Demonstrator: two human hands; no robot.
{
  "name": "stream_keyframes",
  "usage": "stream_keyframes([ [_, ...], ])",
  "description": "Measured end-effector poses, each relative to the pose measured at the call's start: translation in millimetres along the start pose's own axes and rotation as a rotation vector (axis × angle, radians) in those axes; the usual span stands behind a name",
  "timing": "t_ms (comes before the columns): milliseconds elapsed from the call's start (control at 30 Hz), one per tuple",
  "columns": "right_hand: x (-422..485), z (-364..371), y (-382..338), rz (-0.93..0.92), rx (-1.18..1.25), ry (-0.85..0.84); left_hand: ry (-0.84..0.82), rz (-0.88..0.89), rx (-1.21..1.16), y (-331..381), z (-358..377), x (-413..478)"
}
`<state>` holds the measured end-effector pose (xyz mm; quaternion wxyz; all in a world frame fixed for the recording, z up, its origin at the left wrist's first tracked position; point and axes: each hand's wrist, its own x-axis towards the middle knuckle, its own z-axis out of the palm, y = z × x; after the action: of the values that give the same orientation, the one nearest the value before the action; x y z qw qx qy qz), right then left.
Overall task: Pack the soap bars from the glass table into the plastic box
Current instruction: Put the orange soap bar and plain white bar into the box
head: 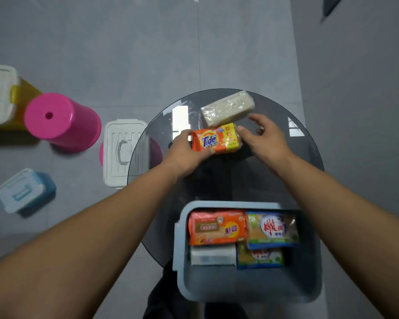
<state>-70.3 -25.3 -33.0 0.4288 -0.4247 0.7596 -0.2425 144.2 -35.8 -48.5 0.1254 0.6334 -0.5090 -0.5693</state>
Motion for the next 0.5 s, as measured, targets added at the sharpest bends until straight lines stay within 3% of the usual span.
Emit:
stream_keyframes([
  [167, 65.4, 9.2, -1.4, -0.074, -0.051, -0.026, -0.075, 0.127, 0.295, -1.4, -0.1, 49.9],
  [300, 99.2, 5.5, 2.9, -0.082, 0.041, -0.201, -0.143, 0.166, 0.411, -8.1, 1.0, 66.4],
  [500, 121.4, -8.1, -4.8, -0.223, -0.268, -0.341, -0.139, 0.26, 0.418, -15.9, -3.5, 67.6],
])
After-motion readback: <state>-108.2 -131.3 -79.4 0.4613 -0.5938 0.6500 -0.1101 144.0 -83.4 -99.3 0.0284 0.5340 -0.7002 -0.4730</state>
